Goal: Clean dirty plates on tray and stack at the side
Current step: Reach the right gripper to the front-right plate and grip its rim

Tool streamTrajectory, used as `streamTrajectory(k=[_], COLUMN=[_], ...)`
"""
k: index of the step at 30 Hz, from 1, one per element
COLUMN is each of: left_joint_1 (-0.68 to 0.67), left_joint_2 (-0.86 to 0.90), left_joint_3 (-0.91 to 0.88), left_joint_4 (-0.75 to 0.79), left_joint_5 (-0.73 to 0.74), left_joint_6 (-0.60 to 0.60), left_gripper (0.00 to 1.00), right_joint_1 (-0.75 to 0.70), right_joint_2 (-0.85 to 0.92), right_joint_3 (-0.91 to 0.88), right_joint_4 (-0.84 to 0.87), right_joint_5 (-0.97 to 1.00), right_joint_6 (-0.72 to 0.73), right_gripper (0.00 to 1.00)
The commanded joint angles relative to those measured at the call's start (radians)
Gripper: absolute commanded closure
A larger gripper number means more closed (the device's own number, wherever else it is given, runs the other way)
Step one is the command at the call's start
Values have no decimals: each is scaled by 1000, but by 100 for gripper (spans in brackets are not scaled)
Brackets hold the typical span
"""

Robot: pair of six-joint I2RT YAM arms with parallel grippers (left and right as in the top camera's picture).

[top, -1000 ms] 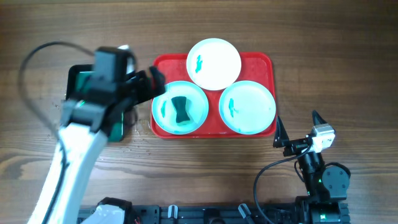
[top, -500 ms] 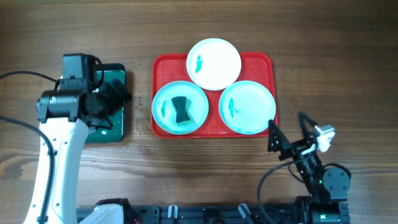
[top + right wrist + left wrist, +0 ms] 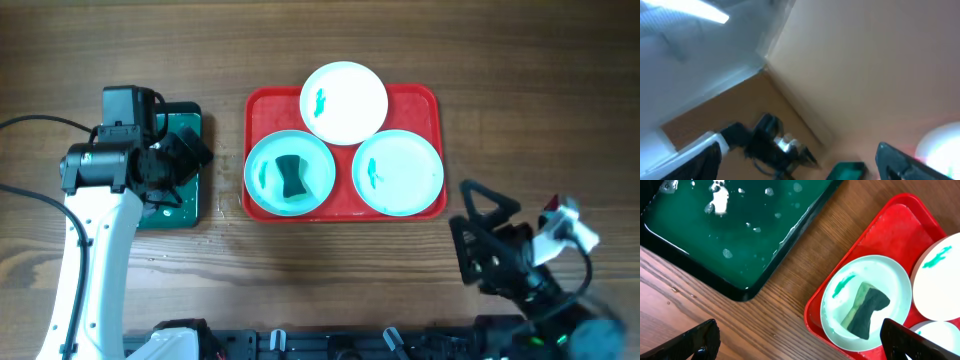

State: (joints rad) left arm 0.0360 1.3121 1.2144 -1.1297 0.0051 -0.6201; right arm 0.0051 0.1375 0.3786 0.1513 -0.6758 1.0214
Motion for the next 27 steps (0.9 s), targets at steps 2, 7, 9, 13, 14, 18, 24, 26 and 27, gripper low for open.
streamTrajectory(k=[2, 7, 9, 13, 14, 18, 24, 26, 27], left_joint_1=[5, 5, 5, 5, 5, 5, 5, 5, 5], left_joint_2=[6, 6, 6, 6, 6, 6, 6, 6, 6], left_joint_3=[-6, -6, -6, -6, -6, -6, -6, -6, -6], left_joint_4=[0, 0, 0, 0, 0, 0, 0, 0, 0], left_joint_5=[5, 5, 5, 5, 5, 5, 5, 5, 5], left_joint_6=[-17, -17, -17, -17, -17, -17, -17, -17, -17], left_gripper=[0, 0, 0, 0, 0, 0, 0, 0, 0], right_joint_1=[-3, -3, 5, 105, 141, 293, 416, 417, 417], right_joint_2=[320, 790, 932, 1134, 1167, 1297, 1518, 1593, 1629], right_joint_3=[512, 1072, 1215, 1358, 1358, 1358, 1356, 1352, 1349], right_joint_4=[-601, -1291, -1447, -1570, -1561, -1484, -1273, -1253, -1244], right_joint_5=[-63, 4, 7, 118, 137, 162, 166, 174, 190], right_joint_6=[-573, -866, -932, -957, -942, -906, -909, -900, -869], right_gripper=[1, 0, 0, 0, 0, 0, 0, 15, 26])
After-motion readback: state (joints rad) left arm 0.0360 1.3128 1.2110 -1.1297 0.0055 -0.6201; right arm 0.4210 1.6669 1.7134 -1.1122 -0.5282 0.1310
